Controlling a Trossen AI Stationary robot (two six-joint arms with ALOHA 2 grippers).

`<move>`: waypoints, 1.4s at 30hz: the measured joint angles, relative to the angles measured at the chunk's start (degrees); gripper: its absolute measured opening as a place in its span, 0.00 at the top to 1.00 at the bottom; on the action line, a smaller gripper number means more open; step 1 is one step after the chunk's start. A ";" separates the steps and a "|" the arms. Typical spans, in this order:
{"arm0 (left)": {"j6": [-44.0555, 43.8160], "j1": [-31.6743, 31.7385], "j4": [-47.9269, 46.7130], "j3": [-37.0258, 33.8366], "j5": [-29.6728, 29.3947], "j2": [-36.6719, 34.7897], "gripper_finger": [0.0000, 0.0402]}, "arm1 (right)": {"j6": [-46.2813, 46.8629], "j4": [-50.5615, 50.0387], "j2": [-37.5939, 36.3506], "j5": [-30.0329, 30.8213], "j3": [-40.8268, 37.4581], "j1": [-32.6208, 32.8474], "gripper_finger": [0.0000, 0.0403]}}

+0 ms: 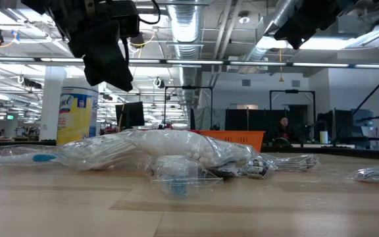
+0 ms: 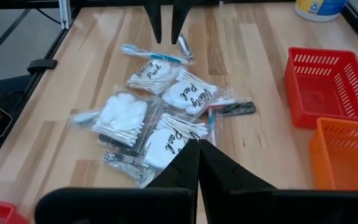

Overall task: Pick & Place Travel size toiletries
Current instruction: Put the white cotton pack into the orange bin

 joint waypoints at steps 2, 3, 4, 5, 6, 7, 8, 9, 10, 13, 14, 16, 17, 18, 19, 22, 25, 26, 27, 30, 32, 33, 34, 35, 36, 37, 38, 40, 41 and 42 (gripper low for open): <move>-0.70 0.00 -0.02 -0.28 -0.28 0.00 0.70 | 0.00 0.00 0.00 0.03 0.00 -0.03 1.00; -0.84 0.00 -0.23 -0.29 -0.30 0.00 0.69 | 0.02 0.00 -0.02 0.03 0.00 -0.03 1.00; -0.92 0.00 -0.16 -0.29 -0.30 0.00 0.68 | 0.02 0.02 -0.01 0.03 0.00 -0.03 0.99; -1.03 0.00 -0.04 -0.29 -0.30 0.00 0.67 | 0.02 0.02 0.00 0.05 0.00 -0.03 0.98; -1.06 0.00 -0.15 -0.29 -0.30 0.00 0.67 | 0.02 0.02 0.00 0.05 0.00 -0.03 0.97; -1.06 0.00 -0.23 -0.29 -0.30 0.00 0.66 | 0.09 0.08 0.00 0.05 0.00 -0.03 0.95; -1.06 0.00 -0.22 -0.29 -0.30 0.00 0.66 | 0.15 0.21 0.01 0.05 0.00 -0.03 0.93; -1.07 0.00 -0.22 -0.29 -0.33 0.00 0.66 | 0.15 0.45 0.32 0.05 0.00 -0.03 0.91; -1.08 0.00 -0.24 -0.29 -0.33 0.00 0.66 | 0.15 0.73 0.72 0.05 0.00 -0.03 0.88; -1.57 0.00 -0.31 -0.31 -0.40 0.00 0.66 | 0.42 0.67 2.01 0.05 0.02 -0.03 0.82; -2.17 0.00 -0.16 -0.50 -0.53 0.00 0.67 | 0.68 0.85 2.86 0.05 0.11 -0.03 0.81; -2.63 0.00 -0.28 -1.12 -0.57 -0.02 0.68 | 1.43 -0.29 4.82 0.06 -0.15 -0.03 0.78; -3.01 0.02 -0.30 -1.57 -0.67 -0.02 0.68 | 1.85 0.27 6.09 0.07 -0.13 -0.03 0.78; -3.74 0.15 -0.30 -1.99 -0.99 -0.02 0.69 | 2.11 1.42 7.43 0.10 0.06 -0.03 0.77; -4.30 0.29 -0.30 -2.42 -1.29 -0.02 0.69 | 2.16 1.33 8.40 0.08 0.05 -0.03 0.77; -6.74 0.43 -0.02 -4.21 -2.59 -0.04 0.70 | 1.66 3.64 11.77 0.11 -0.04 0.42 0.76; -8.74 0.72 0.47 -5.37 -2.81 -0.04 0.68 | 0.10 6.31 12.56 0.03 0.01 1.08 0.76; -9.00 0.72 0.88 -5.88 -3.21 -0.04 0.68 | -0.09 6.77 12.54 0.03 0.07 1.36 0.76; -9.05 0.74 1.53 -6.42 -3.51 -0.04 0.67 | -0.25 6.40 12.19 0.01 -0.02 1.74 0.76; -9.15 1.34 5.93 -8.12 -4.17 -0.04 0.63 | -0.69 8.17 10.72 0.01 0.02 3.09 0.76; -9.14 1.96 7.86 -9.34 -4.20 -0.04 0.60 | -0.89 8.38 9.47 -0.08 -0.02 4.23 0.76; -9.14 2.23 8.60 -9.88 -4.23 -0.04 0.58 | -1.03 9.03 9.15 -0.07 0.00 4.79 0.76; -9.28 2.52 8.72 -10.11 -4.24 -0.04 0.56 | -1.27 9.14 8.82 -0.03 0.01 5.26 0.76; -9.77 2.79 8.95 -10.42 -4.24 -0.04 0.55 | -1.46 9.01 8.52 -0.03 -0.02 5.79 0.76; -9.83 3.06 9.13 -10.79 -4.24 -0.04 0.53 | -1.54 9.48 8.37 -0.01 -0.02 6.22 0.76; -9.86 3.29 9.16 -11.13 -4.24 -0.04 0.52 | -1.81 10.07 8.33 0.01 -0.01 6.56 0.76; -9.86 3.45 9.73 -11.59 -4.21 -0.04 0.51 | -2.13 10.10 8.33 0.01 0.00 6.87 0.76; -9.96 4.01 12.69 -12.64 -3.37 -0.04 0.49 | -2.47 9.97 8.37 0.02 -0.02 7.44 0.76; -10.02 4.28 14.30 -13.22 -2.53 -0.04 0.49 | -2.47 10.01 8.37 0.03 -0.02 7.56 0.76; -10.02 4.53 15.89 -13.84 -1.82 -0.04 0.48 | -2.45 10.00 8.47 0.03 -0.02 7.65 0.76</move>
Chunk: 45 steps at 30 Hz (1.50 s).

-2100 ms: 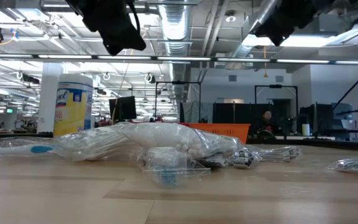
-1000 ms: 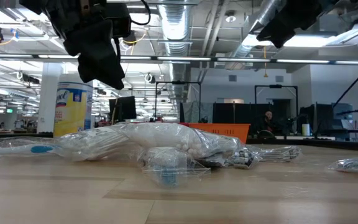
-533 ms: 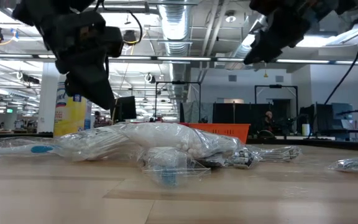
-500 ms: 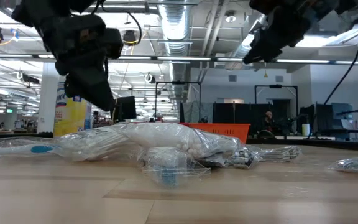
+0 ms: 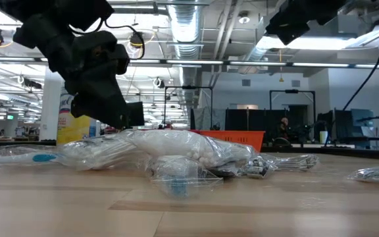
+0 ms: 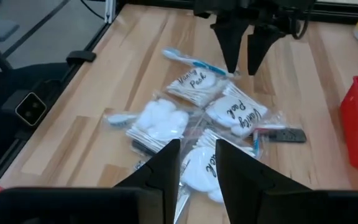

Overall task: Pick & Place Travel size toiletries
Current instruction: Put the white cotton pack into the orange bin

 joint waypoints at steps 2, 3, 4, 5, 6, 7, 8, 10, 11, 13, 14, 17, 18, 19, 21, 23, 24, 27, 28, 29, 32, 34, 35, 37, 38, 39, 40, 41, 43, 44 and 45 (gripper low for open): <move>0.01 0.39 1.83 -0.79 1.05 0.00 0.47 | 0.00 0.03 0.43 0.00 0.00 0.11 0.76; 0.01 0.56 2.31 -0.90 1.57 0.00 0.47 | 0.00 -0.27 0.47 0.02 0.00 0.07 0.76; 0.03 0.71 2.51 -0.92 1.76 0.00 0.47 | 0.00 -0.16 0.40 0.02 0.00 0.07 0.76; 0.03 0.86 2.77 -1.05 1.78 0.00 0.47 | 0.00 0.14 0.36 0.02 0.00 0.07 0.76; 0.03 1.03 2.84 -1.28 1.80 0.00 0.47 | 0.00 0.11 0.36 0.02 0.00 0.07 0.76; 0.02 1.09 3.01 -1.66 1.82 0.00 0.48 | 0.00 -0.09 0.38 0.02 0.00 0.07 0.76; 0.01 1.09 3.19 -1.97 1.82 0.00 0.48 | 0.00 -0.10 0.38 0.02 0.00 0.07 0.76; -0.06 1.09 4.81 -2.66 2.20 0.00 0.48 | 0.00 0.03 0.38 0.02 0.00 0.07 0.76; -0.14 1.09 5.77 -3.05 2.33 0.00 0.48 | 0.00 -0.03 0.38 0.02 0.00 0.07 0.76; -0.30 1.09 7.37 -4.01 2.86 0.00 0.47 | 0.02 -0.02 0.38 0.02 0.00 0.07 0.76; -0.30 1.09 8.23 -4.41 3.02 0.00 0.47 | 0.01 -0.02 0.38 0.02 0.00 0.07 0.76; -0.36 1.09 8.93 -4.75 3.11 0.00 0.47 | 0.02 -0.03 0.38 0.02 0.00 0.07 0.76; -0.41 1.09 9.08 -4.87 3.11 0.00 0.47 | 0.02 -0.03 0.38 0.02 0.00 0.07 0.76; -0.50 1.06 9.35 -4.98 3.11 0.00 0.47 | 0.02 -0.05 0.38 0.02 0.00 0.07 0.76; -1.25 0.88 9.93 -5.01 3.08 0.00 0.47 | 0.02 -0.03 0.38 0.02 0.00 0.07 0.76; -1.37 0.52 10.53 -5.01 2.90 0.00 0.46 | 0.02 -0.05 0.38 0.02 0.00 0.07 0.76; -1.11 0.47 10.52 -5.01 2.15 0.00 0.46 | 0.02 -0.05 0.38 0.02 0.00 0.07 0.76; 0.03 1.50 10.40 -5.21 0.96 0.00 0.46 | 0.02 -0.05 0.38 0.02 0.00 0.07 0.76; 0.21 2.01 10.54 -5.21 0.67 0.00 0.46 | 0.02 -0.05 0.38 0.02 0.00 0.07 0.76; 0.36 2.35 10.88 -5.21 0.69 0.00 0.46 | 0.04 -0.05 0.38 0.02 0.00 0.07 0.76; 0.24 1.81 11.01 -5.21 1.48 0.00 0.46 | 0.04 -0.05 0.38 0.04 0.00 0.17 0.76; -0.20 0.34 11.04 -5.21 1.66 0.00 0.46 | 0.07 -0.05 0.38 0.03 0.00 0.36 0.76; -0.46 -0.34 11.03 -5.21 1.45 0.00 0.46 | 0.06 -0.05 0.38 0.04 0.00 0.51 0.76; -0.69 -0.98 11.10 -5.21 0.84 0.00 0.46 | 0.04 -0.05 0.38 0.04 0.00 0.55 0.76; -0.42 -0.94 11.32 -5.21 0.69 0.00 0.46 | 0.04 -0.05 0.38 0.02 0.00 0.55 0.76; 0.09 -0.49 11.75 -5.21 0.58 0.00 0.45 | 0.04 -0.05 0.38 0.03 0.00 0.55 0.76; 0.92 0.25 12.25 -5.21 0.34 0.00 0.45 | 0.05 -0.05 0.38 0.02 0.00 0.55 0.76; 2.10 1.30 12.79 -5.21 0.27 0.00 0.45 | 0.04 -0.05 0.38 0.04 0.00 0.55 0.76; 3.26 3.88 13.57 -5.21 2.31 0.00 0.44 | 0.04 -0.05 0.38 0.04 0.00 0.55 0.76; 3.29 4.66 13.95 -5.21 3.81 0.02 0.44 | 0.07 -0.05 0.38 0.04 0.00 0.55 0.76; 3.29 4.86 14.41 -5.21 4.61 0.02 0.44 | 0.07 -0.03 0.38 0.04 0.00 0.55 0.76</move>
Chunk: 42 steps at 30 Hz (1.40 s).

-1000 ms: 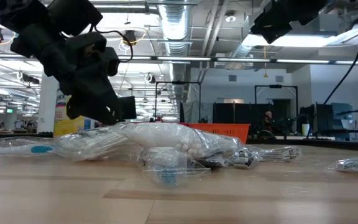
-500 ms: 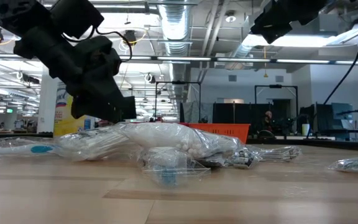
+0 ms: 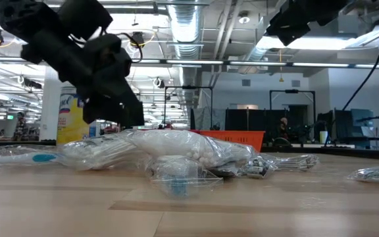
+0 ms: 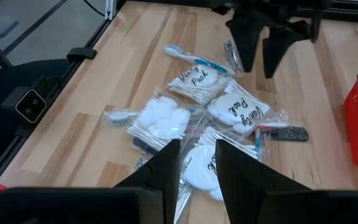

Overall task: Pick & Place Travel size toiletries
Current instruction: Put the white cotton pack into the orange bin

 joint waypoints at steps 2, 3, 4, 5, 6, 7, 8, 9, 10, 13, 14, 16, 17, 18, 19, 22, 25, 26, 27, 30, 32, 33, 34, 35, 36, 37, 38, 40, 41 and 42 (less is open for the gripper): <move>0.01 -1.11 0.78 0.02 0.76 0.00 0.44 | 0.19 -0.02 0.00 0.00 0.00 0.00 0.76; -0.03 -1.90 0.72 0.02 0.65 0.00 0.44 | 0.17 -0.02 0.00 0.00 0.00 0.00 0.76; -0.05 -2.73 0.57 0.02 0.02 0.00 0.44 | 0.15 -0.02 0.00 0.00 0.00 0.00 0.76; -0.12 -3.41 0.54 0.02 -1.14 0.00 0.44 | 0.11 -0.02 0.00 0.00 0.00 0.00 0.76; -0.33 -3.88 0.54 0.02 -2.43 0.00 0.43 | 0.02 -0.02 0.00 0.00 0.00 -0.04 0.76; -0.43 -4.17 0.62 0.00 -3.44 0.18 0.43 | -0.03 -0.03 0.00 0.00 0.00 -0.14 0.76; -0.46 -4.34 0.91 0.02 -4.24 0.70 0.43 | -0.03 -0.07 0.00 0.00 0.00 -0.15 0.76; -0.43 -4.18 0.71 0.01 -4.48 1.14 0.43 | -0.03 -0.14 0.00 0.00 0.00 -0.13 0.76; -0.21 -3.66 0.86 0.00 -4.48 1.78 0.43 | -0.03 -0.26 0.00 0.00 0.00 -0.13 0.76; 1.37 -0.39 4.79 0.02 -3.29 5.54 0.43 | -0.02 -0.34 0.00 0.00 0.00 -0.13 0.76; 1.44 0.52 6.47 0.02 -1.97 7.00 0.43 | 0.02 -0.31 0.00 0.00 0.00 -0.13 0.76; 1.40 0.67 8.79 0.02 0.90 9.24 0.43 | 0.48 -0.35 0.00 0.00 0.00 -0.12 0.76; 1.36 0.35 8.80 0.02 2.21 9.64 0.43 | 0.65 -0.40 0.00 0.00 0.00 -0.03 0.76; 1.27 -0.13 9.12 0.04 2.61 10.10 0.43 | 0.63 -0.44 0.00 0.00 0.00 0.03 0.76; 1.12 -0.50 9.03 0.04 2.73 10.40 0.43 | 0.58 -0.50 0.00 0.00 0.00 0.07 0.76; 0.22 -1.05 9.14 0.02 2.47 11.19 0.43 | 0.16 -0.52 0.00 0.00 0.00 -0.04 0.76; -0.18 -1.37 9.13 0.04 2.32 12.63 0.43 | 0.08 -0.61 0.00 0.00 0.00 -0.04 0.76; -0.31 -1.37 9.18 0.04 2.50 13.22 0.43 | -0.03 -0.64 0.00 0.00 0.00 -0.04 0.76; -0.48 -1.37 9.38 0.04 2.52 13.93 0.43 | -0.03 -0.66 0.00 0.00 0.00 -0.04 0.76; -1.45 -1.37 10.86 0.08 2.44 15.55 0.43 | -0.03 -0.66 0.00 0.00 0.00 -0.04 0.76; -1.73 -1.37 11.90 0.13 2.39 16.17 0.45 | 0.03 -0.64 0.00 0.00 0.00 -0.04 0.76; -1.76 -1.37 12.14 0.13 2.30 16.28 0.46 | 0.22 -0.59 0.00 0.00 0.00 -0.04 0.76; -1.77 -1.35 12.16 0.13 2.26 16.30 0.48 | 0.35 -0.60 0.00 0.00 0.00 -0.04 0.76; -1.76 -1.35 12.06 0.11 2.26 16.18 0.50 | 0.41 -0.59 0.00 0.00 0.00 -0.04 0.76; -1.75 -1.35 11.89 0.09 2.29 15.89 0.54 | 0.42 -0.59 0.00 0.00 0.00 -0.04 0.76; -1.75 -1.33 11.88 0.09 2.30 15.59 0.57 | 0.42 -0.59 0.00 0.00 0.00 -0.04 0.76; -1.70 -1.33 11.92 0.09 2.30 15.19 0.62 | 0.42 -0.59 0.00 0.00 0.00 -0.04 0.76; -1.01 -1.33 11.94 0.07 2.33 14.06 0.71 | 0.41 -0.62 0.00 0.00 0.00 -0.04 0.76; -0.62 -1.33 12.01 0.07 2.33 13.48 0.75 | 0.43 -0.64 0.00 0.00 0.00 -0.04 0.76; -0.46 -1.33 11.95 0.07 2.33 12.93 0.80 | 0.43 -0.72 0.00 0.00 0.00 -0.04 0.76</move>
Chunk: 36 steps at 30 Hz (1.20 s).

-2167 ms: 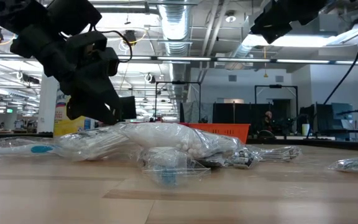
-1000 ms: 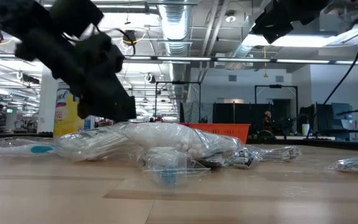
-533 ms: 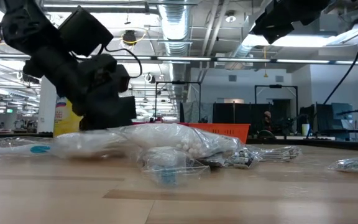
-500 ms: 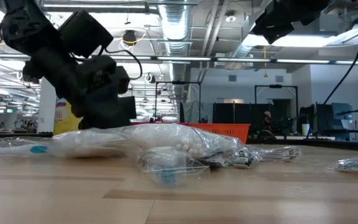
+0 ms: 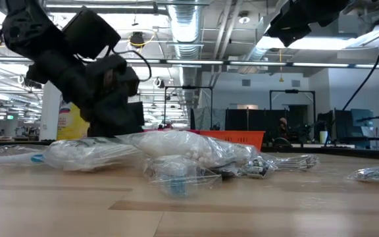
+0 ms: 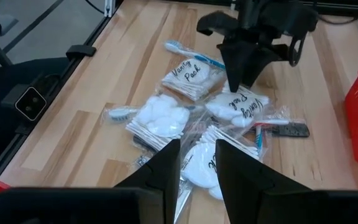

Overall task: Pick & Place Travel size toiletries
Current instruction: Put the white cotton pack into the orange bin

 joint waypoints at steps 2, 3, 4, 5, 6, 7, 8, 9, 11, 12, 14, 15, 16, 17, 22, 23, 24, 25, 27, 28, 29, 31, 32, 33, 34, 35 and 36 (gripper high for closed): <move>0.53 -0.02 -0.02 0.00 0.00 -1.55 0.90 | 0.00 -0.04 0.00 0.00 0.00 0.00 0.76; 0.84 -0.02 0.12 0.00 0.00 -2.33 0.94 | 0.10 -0.04 0.00 0.00 0.00 0.00 0.76; 1.21 -0.05 0.04 0.00 0.00 -3.16 0.97 | 0.36 -0.07 0.00 0.00 0.00 0.00 0.76; 1.55 -0.16 -0.02 0.00 0.00 -3.87 0.98 | 0.58 -0.09 0.00 0.00 0.00 0.00 0.76; 1.82 -0.37 -0.06 0.00 0.00 -4.70 0.98 | 0.85 -0.09 0.00 0.01 0.00 -0.01 0.76; 2.18 -0.53 -0.02 0.00 0.02 -5.65 0.98 | 1.03 -0.06 0.00 0.09 0.00 -0.03 0.76; 2.69 -0.81 0.08 0.00 0.10 -6.54 0.98 | 1.08 0.05 0.00 0.32 0.00 -0.09 0.76; 3.38 -1.10 0.02 0.00 0.05 -7.38 0.99 | 1.20 0.31 0.00 0.64 0.00 -0.09 0.76; 4.65 -1.80 -0.08 0.00 -0.70 -9.05 0.99 | 1.93 1.21 0.00 1.68 0.00 -0.09 0.76; 5.51 -2.15 -0.02 -0.02 -1.41 -10.01 0.99 | 2.17 1.66 0.00 2.28 0.00 -0.21 0.76; 7.83 -2.85 0.02 -0.02 -3.66 -11.79 0.99 | 2.64 2.76 -0.12 2.91 0.00 -0.77 0.76; 9.28 -3.16 -0.02 -0.02 -5.25 -12.59 0.99 | 2.98 3.47 -0.35 2.94 0.00 -1.22 0.76; 10.98 -3.44 -0.06 -0.02 -7.14 -13.51 0.99 | 3.28 4.67 -0.47 2.99 0.00 -1.76 0.76; 13.25 -3.67 0.01 -0.02 -9.28 -14.61 0.99 | 3.50 6.05 -0.55 3.04 0.01 -2.41 0.76; 31.22 -5.52 0.12 1.83 -21.03 -20.22 0.99 | 3.65 12.52 -3.17 3.02 0.04 -6.62 0.76; 35.34 -5.93 0.59 2.98 -22.65 -21.10 0.99 | 3.65 13.71 -3.93 3.00 0.02 -7.54 0.76; 39.02 -6.27 0.63 4.17 -24.07 -22.24 0.99 | 3.65 15.59 -4.83 2.96 0.00 -8.51 0.76; 42.52 -6.48 0.51 5.41 -25.11 -23.56 0.99 | 3.54 18.28 -5.62 2.95 0.00 -9.46 0.76; 49.00 -6.53 0.79 8.99 -25.59 -25.10 0.99 | 2.20 23.23 -7.38 2.93 0.02 -10.92 0.76; 51.83 -6.50 0.94 10.81 -25.68 -25.84 0.99 | 1.04 25.75 -8.13 2.94 0.02 -11.20 0.76; 54.41 -6.47 0.87 12.59 -25.73 -26.40 1.00 | -0.06 28.89 -8.54 2.93 0.04 -11.47 0.76; 58.06 -6.47 1.11 16.08 -25.73 -26.55 1.00 | -2.06 33.44 -9.06 2.84 0.09 -11.78 0.76; 59.18 -6.47 1.15 17.52 -25.73 -26.26 1.00 | -2.95 35.43 -9.06 2.81 0.09 -11.85 0.76; 60.12 -6.47 0.95 18.54 -25.73 -25.94 1.00 | -3.82 36.80 -8.99 2.80 0.09 -11.90 0.76; 60.15 -6.47 0.83 19.26 -25.76 -25.36 1.00 | -4.66 37.73 -8.69 2.81 0.09 -11.91 0.76; 59.25 -6.47 0.36 19.76 -25.77 -24.70 1.00 | -5.23 38.26 -8.17 2.83 0.10 -11.84 0.76; 58.55 -6.57 -0.39 19.74 -25.78 -24.12 1.00 | -5.41 38.10 -7.44 2.86 0.09 -11.55 0.76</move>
